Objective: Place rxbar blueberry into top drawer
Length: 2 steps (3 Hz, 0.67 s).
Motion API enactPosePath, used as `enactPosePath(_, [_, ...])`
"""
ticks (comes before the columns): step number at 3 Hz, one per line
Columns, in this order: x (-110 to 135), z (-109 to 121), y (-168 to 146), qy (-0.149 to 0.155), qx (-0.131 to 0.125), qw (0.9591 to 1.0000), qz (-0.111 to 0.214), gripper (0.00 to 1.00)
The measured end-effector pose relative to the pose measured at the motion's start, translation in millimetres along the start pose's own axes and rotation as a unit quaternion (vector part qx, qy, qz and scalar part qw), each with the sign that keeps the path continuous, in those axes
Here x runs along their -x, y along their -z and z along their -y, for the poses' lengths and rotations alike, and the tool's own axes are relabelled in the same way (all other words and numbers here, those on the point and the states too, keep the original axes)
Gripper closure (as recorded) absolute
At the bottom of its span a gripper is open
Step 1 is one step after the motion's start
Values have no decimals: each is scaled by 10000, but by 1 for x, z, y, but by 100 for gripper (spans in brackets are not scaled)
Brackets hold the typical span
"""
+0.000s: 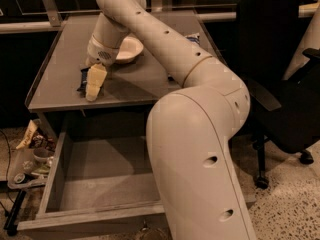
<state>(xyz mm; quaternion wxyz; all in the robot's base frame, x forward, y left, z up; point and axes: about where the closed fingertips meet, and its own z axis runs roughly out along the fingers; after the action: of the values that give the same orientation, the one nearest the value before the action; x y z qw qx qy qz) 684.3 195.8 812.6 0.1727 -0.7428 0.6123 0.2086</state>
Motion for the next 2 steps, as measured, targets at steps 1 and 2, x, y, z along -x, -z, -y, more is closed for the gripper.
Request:
enactPosePath(1, [0, 0, 0, 0, 0, 10000, 0, 65])
enactPosePath(2, [0, 0, 0, 0, 0, 10000, 0, 86])
